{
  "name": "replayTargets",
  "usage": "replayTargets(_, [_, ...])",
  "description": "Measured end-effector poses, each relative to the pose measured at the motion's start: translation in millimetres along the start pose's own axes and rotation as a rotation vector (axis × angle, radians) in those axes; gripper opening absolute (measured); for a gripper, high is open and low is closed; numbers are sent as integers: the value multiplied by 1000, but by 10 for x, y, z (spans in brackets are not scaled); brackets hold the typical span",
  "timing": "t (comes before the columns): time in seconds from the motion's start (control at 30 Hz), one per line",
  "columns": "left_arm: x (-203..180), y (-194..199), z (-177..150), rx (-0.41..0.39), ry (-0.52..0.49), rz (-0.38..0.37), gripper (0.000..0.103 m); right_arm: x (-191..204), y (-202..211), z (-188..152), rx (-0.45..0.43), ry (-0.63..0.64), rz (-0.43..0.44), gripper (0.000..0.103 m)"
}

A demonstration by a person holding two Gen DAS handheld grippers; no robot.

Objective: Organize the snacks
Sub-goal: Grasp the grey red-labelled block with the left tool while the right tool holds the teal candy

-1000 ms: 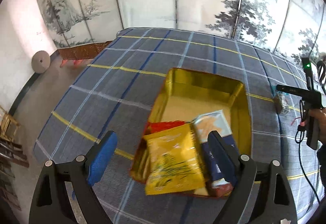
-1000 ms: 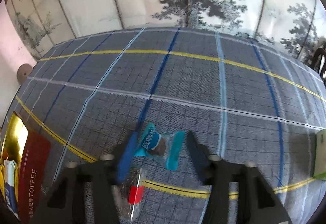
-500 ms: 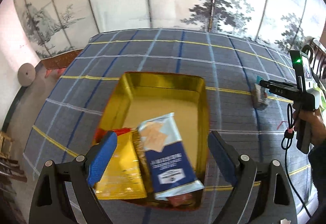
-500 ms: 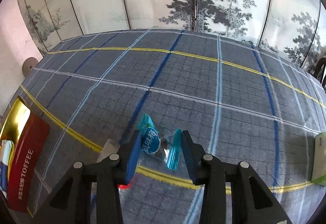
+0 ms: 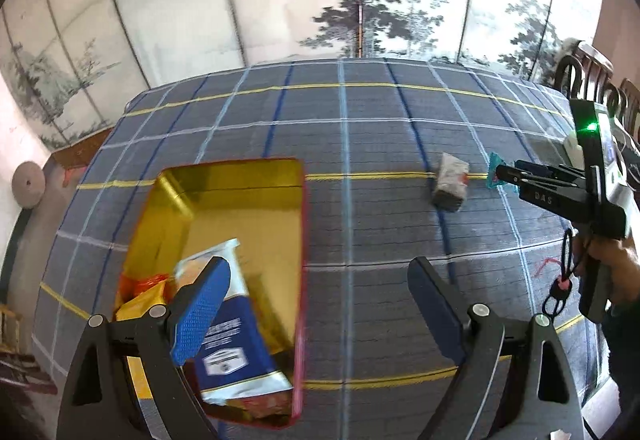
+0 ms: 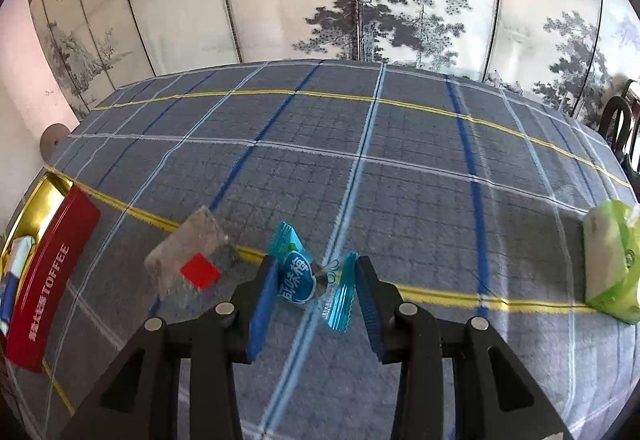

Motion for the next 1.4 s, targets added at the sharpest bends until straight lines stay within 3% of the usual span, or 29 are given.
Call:
replayTargets(0.43, [-652, -294, 109, -27, -138, -32, 89, -134, 230, -341, -4, -3, -4, 40])
replayTargets(0.77, [-732, -518, 125, -16, -157, -3, 89, -198, 199, -433, -26, -19, 7, 42])
replayTargets(1.4, [-1006, -780, 221, -16, -209, -26, 89, -200, 74, -433, -22, -51, 57, 42])
Point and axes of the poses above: each gripper's, at about its wrist camera, not at the fingertips, and y roughly against the way its jaws point, x to its left, z to its top, the point moved 3 cm from there along -y, roughly the way its jaws point, and after that the axes turned 3 degrees about y, right-handed, at the moved point
